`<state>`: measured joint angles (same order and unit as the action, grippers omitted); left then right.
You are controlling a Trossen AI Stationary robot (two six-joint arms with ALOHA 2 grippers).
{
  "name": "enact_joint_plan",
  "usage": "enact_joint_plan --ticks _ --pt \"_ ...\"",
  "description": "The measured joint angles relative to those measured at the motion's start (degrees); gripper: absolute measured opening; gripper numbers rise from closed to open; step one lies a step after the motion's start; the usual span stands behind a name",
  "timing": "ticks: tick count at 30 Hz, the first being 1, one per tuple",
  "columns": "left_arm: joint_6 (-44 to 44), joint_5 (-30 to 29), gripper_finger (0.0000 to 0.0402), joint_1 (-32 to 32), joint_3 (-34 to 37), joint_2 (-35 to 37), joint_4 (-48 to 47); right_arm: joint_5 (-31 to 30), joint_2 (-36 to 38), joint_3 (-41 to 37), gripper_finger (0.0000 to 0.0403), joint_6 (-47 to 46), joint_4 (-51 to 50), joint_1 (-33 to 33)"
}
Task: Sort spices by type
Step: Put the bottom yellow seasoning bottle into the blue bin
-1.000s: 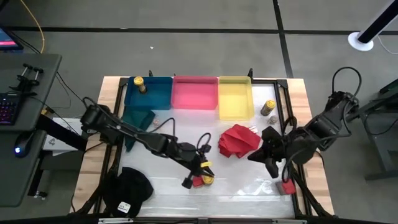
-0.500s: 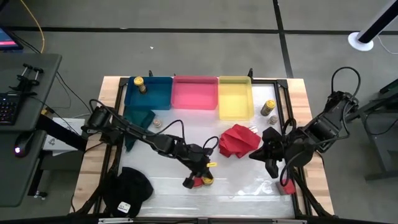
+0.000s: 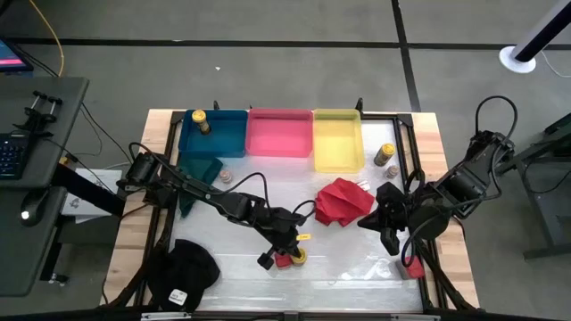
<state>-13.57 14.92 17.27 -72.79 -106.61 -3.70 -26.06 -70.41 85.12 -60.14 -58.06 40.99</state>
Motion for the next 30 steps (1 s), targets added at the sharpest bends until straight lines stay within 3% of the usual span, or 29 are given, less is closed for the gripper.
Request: enact_joint_plan --ticks 23,30 --pt "-3.6 0.2 0.0 0.0 -0.2 -3.3 1.7 0.0 0.0 0.0 0.0 -1.4 0.0 -0.1" --pt "-4.7 -4.4 0.0 -2.6 -0.3 -3.5 -0.3 0.0 0.0 0.0 0.0 -1.4 0.0 -0.1"
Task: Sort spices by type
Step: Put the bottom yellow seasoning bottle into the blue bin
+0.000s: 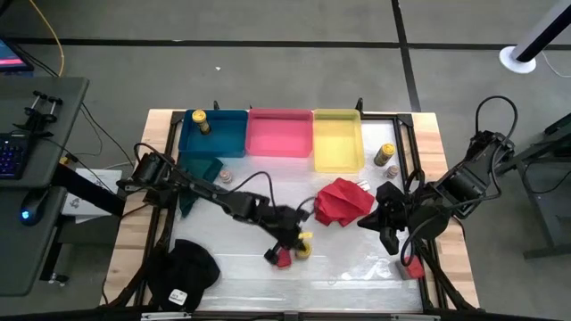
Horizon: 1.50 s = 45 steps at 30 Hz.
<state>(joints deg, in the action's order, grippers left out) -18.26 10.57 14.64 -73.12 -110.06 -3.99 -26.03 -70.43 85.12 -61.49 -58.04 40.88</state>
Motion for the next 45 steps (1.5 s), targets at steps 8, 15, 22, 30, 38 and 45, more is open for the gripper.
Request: enact_joint_plan --ticks 8,15,22,30,38,45 --pt "-0.2 -3.6 0.0 -5.8 0.1 1.9 -7.1 0.0 0.0 0.0 0.0 0.2 0.0 0.0" --pt "-0.3 -6.5 0.0 -10.8 0.1 6.6 -20.2 -0.3 0.0 0.0 0.0 1.5 -0.3 0.0" --pt "0.1 -7.8 0.0 -13.8 0.3 11.7 -36.0 -0.3 0.0 0.0 0.0 1.5 -2.2 0.0" --pt "3.1 -11.3 0.0 -13.9 3.6 17.7 -46.0 -0.5 0.0 0.0 0.0 2.7 -3.1 0.0" --pt "6.2 -17.7 0.0 -14.3 10.1 26.2 -47.1 -1.1 0.0 0.0 0.0 3.5 -3.2 0.0" --pt "6.5 -18.0 0.0 -17.1 10.1 31.5 -51.6 -1.3 0.0 0.0 0.0 3.2 -3.2 0.0"
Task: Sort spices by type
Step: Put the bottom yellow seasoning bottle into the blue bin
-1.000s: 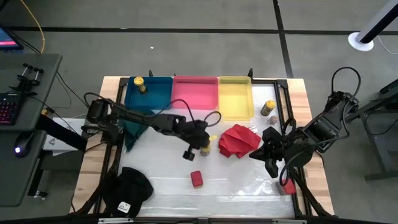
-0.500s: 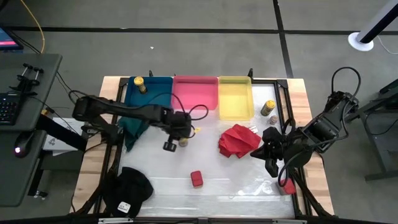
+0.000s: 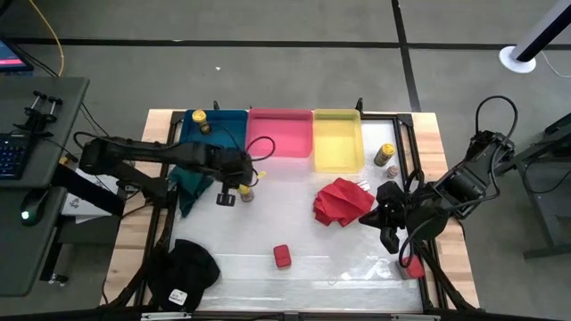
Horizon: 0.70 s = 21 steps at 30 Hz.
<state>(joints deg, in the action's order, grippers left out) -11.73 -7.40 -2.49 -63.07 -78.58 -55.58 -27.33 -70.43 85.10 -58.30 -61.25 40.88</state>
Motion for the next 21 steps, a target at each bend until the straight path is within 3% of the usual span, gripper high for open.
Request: enact_joint_plan --ticks 11,15,21 --pt "4.1 0.5 0.0012 -0.9 -0.1 3.9 -0.6 0.0 0.0 0.0 0.0 -0.2 0.2 0.0" --pt "4.5 4.9 0.0061 -0.9 -0.1 3.3 -0.7 -0.2 0.0 0.0 0.0 -0.2 0.2 0.0" --pt "6.5 5.7 0.0179 -0.8 -0.2 2.6 -0.3 -1.8 0.0 0.0 0.0 0.2 0.2 0.0"
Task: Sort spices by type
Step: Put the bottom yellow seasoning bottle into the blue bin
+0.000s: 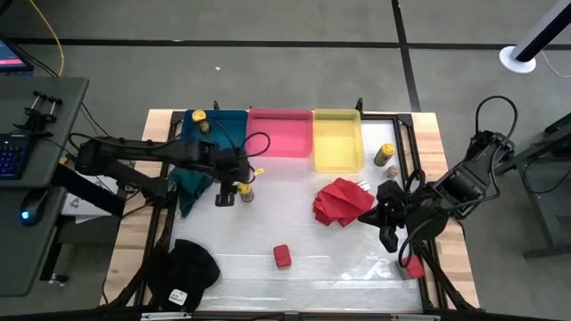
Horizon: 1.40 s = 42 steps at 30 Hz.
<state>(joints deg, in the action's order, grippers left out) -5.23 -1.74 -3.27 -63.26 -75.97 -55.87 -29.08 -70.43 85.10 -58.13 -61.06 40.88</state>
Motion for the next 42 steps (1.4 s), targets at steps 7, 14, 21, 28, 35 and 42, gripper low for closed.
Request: enact_joint_plan --ticks 7,14,21,28,35,42 --pt "0.7 0.0 0.0288 0.0 0.0 -2.9 0.1 -0.3 0.0 0.0 0.0 0.1 -0.1 0.0" --pt "-2.3 -2.9 0.0307 0.0 0.0 -8.0 0.5 -0.8 0.0 0.0 0.0 0.1 -0.4 0.0" --pt "-3.9 -4.8 0.0307 -0.5 0.0 -11.9 2.2 -0.8 0.0 0.0 0.0 0.1 -0.4 0.0" --pt "-3.9 -4.8 0.0307 -0.5 0.0 -16.6 3.2 -0.8 -0.1 0.0 0.0 -0.1 -0.4 0.0" --pt "-3.4 -2.9 0.0281 -0.5 -0.1 -19.0 3.2 -0.8 -0.1 0.0 0.0 -0.3 -0.4 0.0" --pt "-2.9 -2.9 0.0188 -1.0 -0.2 -15.5 2.7 -0.8 -0.1 0.0 0.0 -0.3 -0.4 0.0"
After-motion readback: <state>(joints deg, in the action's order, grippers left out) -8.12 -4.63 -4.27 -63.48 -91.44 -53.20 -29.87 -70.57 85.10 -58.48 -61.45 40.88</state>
